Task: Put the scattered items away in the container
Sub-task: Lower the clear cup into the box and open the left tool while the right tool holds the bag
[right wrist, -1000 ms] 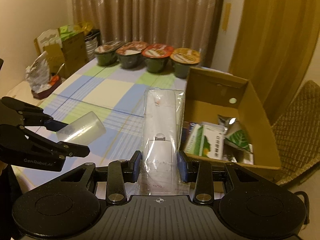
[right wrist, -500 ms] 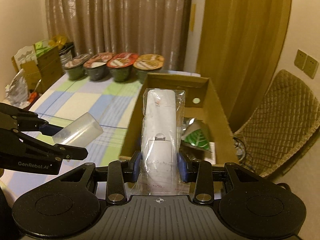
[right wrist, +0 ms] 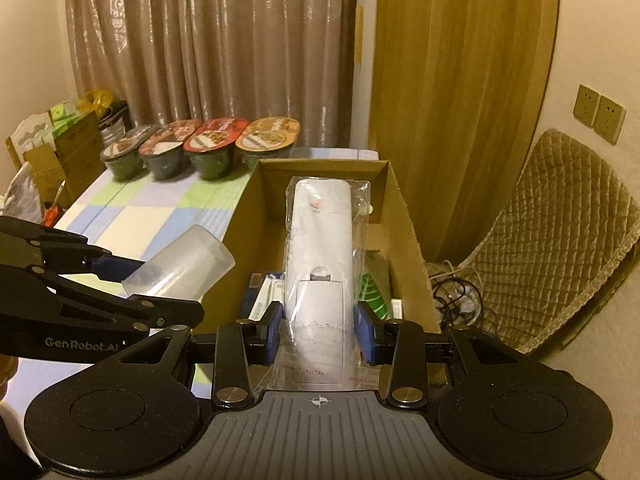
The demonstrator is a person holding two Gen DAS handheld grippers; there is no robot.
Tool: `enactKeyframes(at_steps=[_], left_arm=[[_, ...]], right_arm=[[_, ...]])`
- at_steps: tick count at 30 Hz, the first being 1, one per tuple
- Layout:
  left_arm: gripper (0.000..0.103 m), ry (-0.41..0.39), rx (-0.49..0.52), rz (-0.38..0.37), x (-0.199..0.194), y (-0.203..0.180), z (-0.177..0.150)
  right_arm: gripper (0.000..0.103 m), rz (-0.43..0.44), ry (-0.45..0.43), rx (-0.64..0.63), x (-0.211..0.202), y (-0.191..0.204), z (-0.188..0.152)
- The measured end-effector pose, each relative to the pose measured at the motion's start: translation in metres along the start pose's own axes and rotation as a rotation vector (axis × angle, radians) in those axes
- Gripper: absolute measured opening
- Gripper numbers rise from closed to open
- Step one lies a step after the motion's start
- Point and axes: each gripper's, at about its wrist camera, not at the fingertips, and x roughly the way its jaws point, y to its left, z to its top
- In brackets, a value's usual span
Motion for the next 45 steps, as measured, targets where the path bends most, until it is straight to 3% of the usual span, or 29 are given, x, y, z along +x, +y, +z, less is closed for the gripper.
enactKeyframes(at_steps=[18,45], left_arm=[[0.048,-0.019,-0.074,0.007,0.032,0.01,0.026],[0.048,-0.016,-0.127,-0.01,0.061,0.022,0.034]], right_arm=[[0.041,-0.003,0.009,-0.009,0.035,-0.025,0.027],[0.041,-0.01,0.045,-0.008,0.062,-0.027,0.031]])
